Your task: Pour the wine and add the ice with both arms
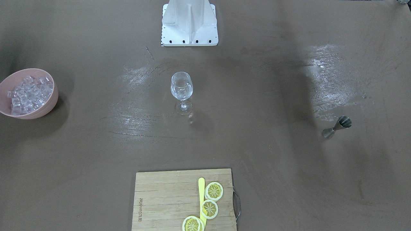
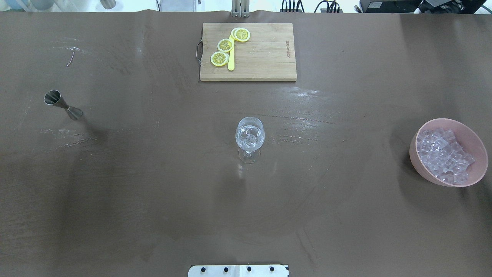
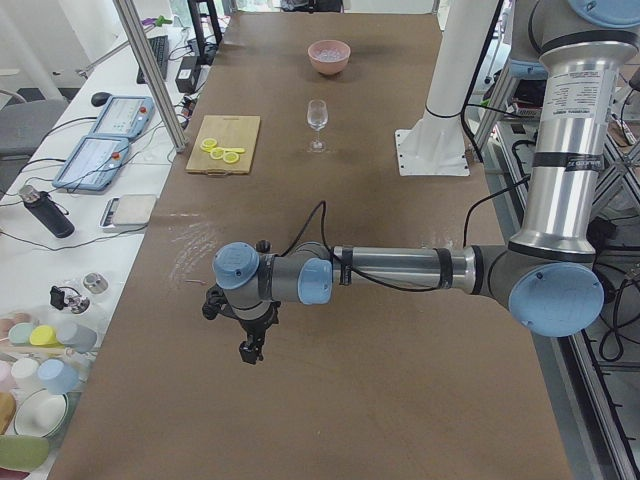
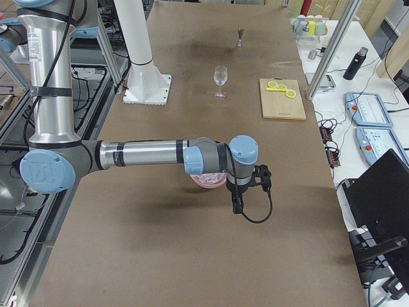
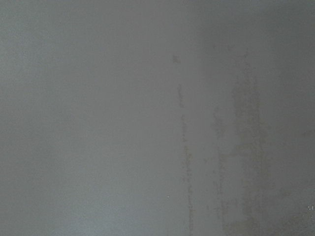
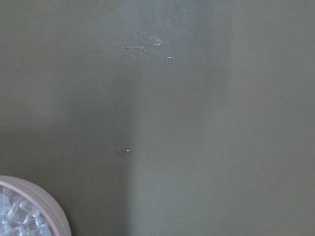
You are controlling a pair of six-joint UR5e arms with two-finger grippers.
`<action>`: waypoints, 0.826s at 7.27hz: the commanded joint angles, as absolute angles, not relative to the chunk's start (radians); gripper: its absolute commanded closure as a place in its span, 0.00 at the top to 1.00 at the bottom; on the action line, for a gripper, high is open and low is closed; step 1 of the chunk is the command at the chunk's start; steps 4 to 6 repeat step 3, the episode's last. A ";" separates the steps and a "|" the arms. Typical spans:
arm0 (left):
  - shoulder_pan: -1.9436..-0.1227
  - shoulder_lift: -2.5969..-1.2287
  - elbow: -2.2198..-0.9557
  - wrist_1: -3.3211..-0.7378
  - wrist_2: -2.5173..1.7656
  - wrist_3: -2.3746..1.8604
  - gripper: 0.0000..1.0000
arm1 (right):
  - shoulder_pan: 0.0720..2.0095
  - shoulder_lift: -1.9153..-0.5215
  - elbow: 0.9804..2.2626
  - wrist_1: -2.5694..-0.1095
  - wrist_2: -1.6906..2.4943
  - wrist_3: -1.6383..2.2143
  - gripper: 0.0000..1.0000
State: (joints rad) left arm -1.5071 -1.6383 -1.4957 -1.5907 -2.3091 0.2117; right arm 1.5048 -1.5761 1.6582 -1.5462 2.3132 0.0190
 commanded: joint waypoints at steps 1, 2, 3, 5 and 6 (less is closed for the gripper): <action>-1.506 -1.638 -1.496 -1.591 -2.309 0.210 0.98 | 1.505 -1.577 1.661 -1.546 2.313 0.018 1.00; -1.508 -1.638 -1.497 -1.591 -2.309 0.212 0.98 | 1.505 -1.578 1.664 -1.546 2.313 0.018 1.00; -1.508 -1.637 -1.497 -1.591 -2.309 0.212 0.98 | 1.506 -1.578 1.666 -1.546 2.313 0.020 1.00; -1.508 -1.637 -1.497 -1.591 -2.309 0.212 0.98 | 1.506 -1.578 1.666 -1.546 2.313 0.020 1.00; -1.508 -1.637 -1.497 -1.591 -2.309 0.212 0.98 | 1.506 -1.578 1.666 -1.546 2.313 0.020 1.00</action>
